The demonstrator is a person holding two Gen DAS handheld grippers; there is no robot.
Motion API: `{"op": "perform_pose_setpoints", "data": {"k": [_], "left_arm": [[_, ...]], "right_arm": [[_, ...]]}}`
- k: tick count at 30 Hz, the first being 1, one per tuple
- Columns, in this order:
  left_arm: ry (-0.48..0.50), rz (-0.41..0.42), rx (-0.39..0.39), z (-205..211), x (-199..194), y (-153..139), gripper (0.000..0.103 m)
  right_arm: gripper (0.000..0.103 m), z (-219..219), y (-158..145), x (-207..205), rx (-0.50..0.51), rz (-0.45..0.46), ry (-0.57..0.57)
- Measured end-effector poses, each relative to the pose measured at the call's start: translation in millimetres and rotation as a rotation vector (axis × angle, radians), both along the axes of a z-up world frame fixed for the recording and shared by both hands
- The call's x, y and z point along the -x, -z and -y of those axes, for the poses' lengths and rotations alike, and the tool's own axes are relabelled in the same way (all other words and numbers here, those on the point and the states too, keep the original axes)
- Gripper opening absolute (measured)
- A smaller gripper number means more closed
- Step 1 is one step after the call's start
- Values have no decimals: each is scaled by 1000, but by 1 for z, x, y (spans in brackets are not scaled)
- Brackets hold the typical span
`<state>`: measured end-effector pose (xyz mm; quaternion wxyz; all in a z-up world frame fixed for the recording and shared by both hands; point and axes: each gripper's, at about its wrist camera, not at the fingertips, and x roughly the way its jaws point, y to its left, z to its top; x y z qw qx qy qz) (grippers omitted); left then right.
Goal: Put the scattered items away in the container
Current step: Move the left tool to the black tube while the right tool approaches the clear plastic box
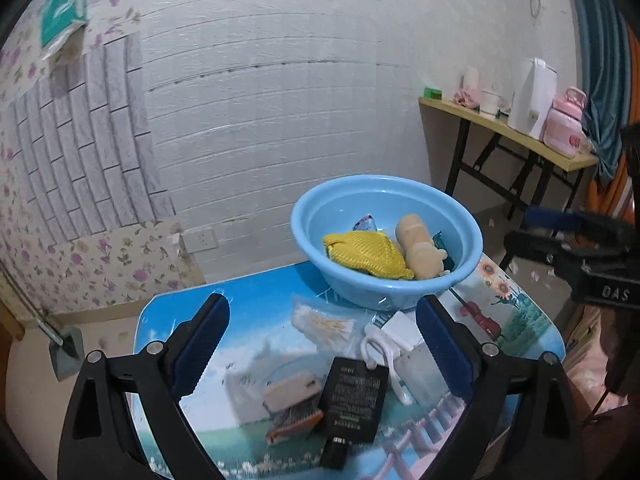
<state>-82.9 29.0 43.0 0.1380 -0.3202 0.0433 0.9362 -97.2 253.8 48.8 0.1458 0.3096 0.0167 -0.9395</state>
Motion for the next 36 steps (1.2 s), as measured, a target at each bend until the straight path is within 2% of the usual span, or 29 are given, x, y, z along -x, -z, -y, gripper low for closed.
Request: {"op": "perform_pose_setpoints", "data": {"k": [2, 4, 9, 15, 19, 21, 28, 31, 36], "left_arm": [[-18, 7, -13, 7, -6, 2, 95], [-42, 24, -26, 14, -12, 5, 95], [-103, 32, -78, 33, -27, 7, 95], [-228, 7, -142, 60, -42, 17, 100], [-266, 5, -134, 68, -49, 28, 101], [-281, 4, -113, 71, -51, 34, 101], [-299, 66, -102, 79, -45, 54, 101], [-285, 104, -98, 77, -40, 62, 101], [-251, 106, -54, 68, -38, 69, 101]], "right_arm": [[71, -2, 2, -7, 39, 3, -21], [95, -1, 4, -14, 74, 0, -47], [103, 1, 6, -22, 144, 14, -89], [103, -2, 20, -31, 146, 3, -51], [103, -4, 43, -27, 102, 136, -65], [103, -10, 52, -28, 100, 155, -58], [103, -23, 76, -30, 54, 250, -6], [103, -25, 80, -28, 66, 257, -2], [103, -19, 83, -26, 43, 262, -18]]}}
